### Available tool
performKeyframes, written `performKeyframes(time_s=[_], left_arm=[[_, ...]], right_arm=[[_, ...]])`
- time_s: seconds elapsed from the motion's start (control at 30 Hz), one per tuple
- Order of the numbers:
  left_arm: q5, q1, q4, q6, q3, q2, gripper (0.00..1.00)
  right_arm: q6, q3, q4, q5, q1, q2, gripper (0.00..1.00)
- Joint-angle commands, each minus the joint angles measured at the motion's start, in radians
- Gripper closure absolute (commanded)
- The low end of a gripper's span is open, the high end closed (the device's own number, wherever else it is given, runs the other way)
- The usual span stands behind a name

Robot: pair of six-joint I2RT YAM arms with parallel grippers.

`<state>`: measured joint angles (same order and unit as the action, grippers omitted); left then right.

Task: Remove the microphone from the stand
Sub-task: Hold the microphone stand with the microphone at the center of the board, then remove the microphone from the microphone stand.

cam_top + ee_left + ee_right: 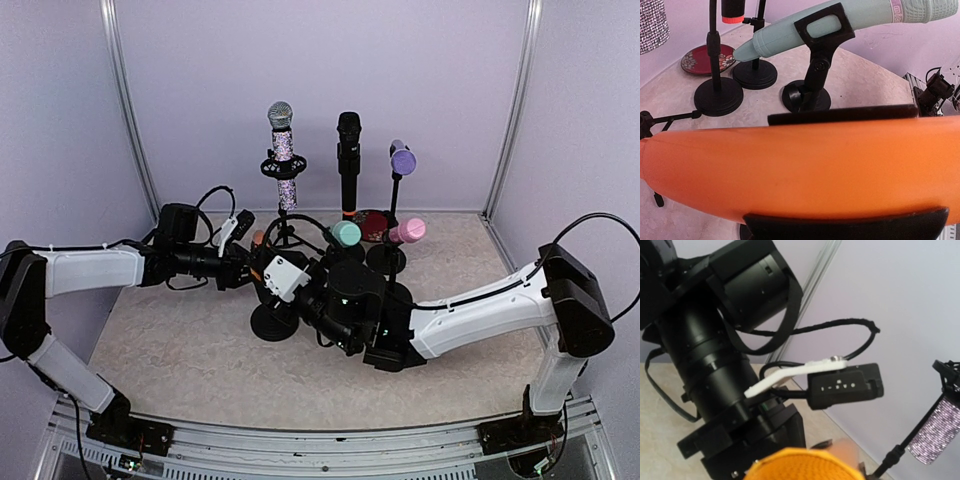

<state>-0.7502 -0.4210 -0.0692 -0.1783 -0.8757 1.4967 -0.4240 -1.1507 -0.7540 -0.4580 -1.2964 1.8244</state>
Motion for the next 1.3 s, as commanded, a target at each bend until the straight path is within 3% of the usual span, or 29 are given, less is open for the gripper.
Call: performKeyframes(time_s=[0.0,0.43,0.67,1.27], left_arm=[[0.196,0.026,-0.05,0.077,0.025,0.015,1.0],[0.27,0.025,-0.082,0.05,0.039,0.04,1.0],[0.271,0.022,-0.074,0.021,0.042,0.046,1.0],[0.444,0.026,-0.051,-0.032,0.034,0.1,1.0]], right_arm=[[-0.091,0.014,-0.11,-0.037,-0.053,-0.092,0.91],[-0.171,0.054,-0.119,-0.083,-0.132,-0.191,0.95],[-0.171,0.055,-0.064,-0.097,-0.174,-0.241,0.99],[-0.123,0.085,-0.016,-0.145,-0.233,-0.321,1.0]])
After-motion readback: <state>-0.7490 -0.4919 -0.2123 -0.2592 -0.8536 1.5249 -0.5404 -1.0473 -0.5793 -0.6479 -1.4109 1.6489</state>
